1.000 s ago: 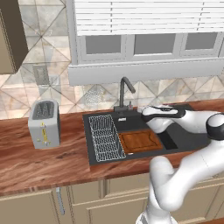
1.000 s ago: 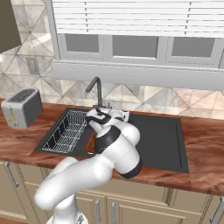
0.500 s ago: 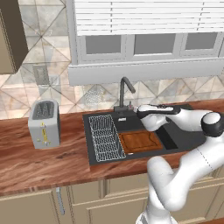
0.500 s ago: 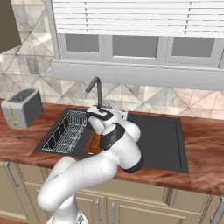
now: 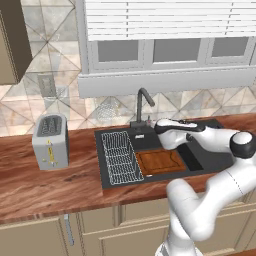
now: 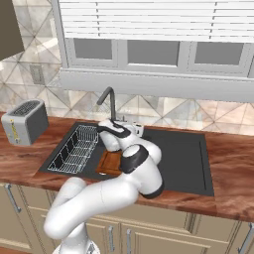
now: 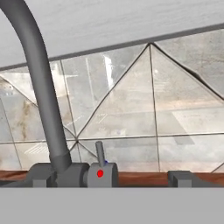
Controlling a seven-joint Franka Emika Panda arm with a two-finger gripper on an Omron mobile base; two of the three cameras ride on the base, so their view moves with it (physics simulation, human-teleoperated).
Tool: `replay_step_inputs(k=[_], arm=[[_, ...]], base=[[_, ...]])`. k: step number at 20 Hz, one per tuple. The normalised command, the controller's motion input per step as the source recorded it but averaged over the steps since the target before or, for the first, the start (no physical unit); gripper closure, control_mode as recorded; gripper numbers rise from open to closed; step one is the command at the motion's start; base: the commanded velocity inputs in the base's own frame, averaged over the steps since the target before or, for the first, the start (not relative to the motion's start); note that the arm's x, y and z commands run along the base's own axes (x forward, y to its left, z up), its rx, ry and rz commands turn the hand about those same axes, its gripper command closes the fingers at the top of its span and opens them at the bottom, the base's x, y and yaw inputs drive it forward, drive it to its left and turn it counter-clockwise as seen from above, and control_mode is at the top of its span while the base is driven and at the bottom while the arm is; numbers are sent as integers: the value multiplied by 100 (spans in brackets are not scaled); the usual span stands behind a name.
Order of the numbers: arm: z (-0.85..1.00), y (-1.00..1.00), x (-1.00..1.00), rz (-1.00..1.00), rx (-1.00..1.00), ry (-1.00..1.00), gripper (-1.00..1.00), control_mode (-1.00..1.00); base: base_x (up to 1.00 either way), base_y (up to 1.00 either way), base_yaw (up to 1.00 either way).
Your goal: Turn on the sink faucet with hot water and rinse the cutting board for ten seconds, then turn off the faucet. Push the cutting board to reach the water if necessary.
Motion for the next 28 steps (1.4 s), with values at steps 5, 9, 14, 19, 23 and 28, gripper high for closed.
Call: replay_step_inputs(k=[5,9,14,19,23,28], arm=[[0,0,18,0,0,0,-100,-100],[0,0,14,0,0,0,-100,-100],[-1,3,18,0,0,0,-100,-100],[-4,6,17,0,0,0,-100,-100],[-13,6,6,0,0,1,-100,-100],[-15,13,4,0,0,0,-100,-100]], base=[[0,0,0],[0,0,0],[0,0,0],[0,0,0],[0,0,0],[0,0,0]])
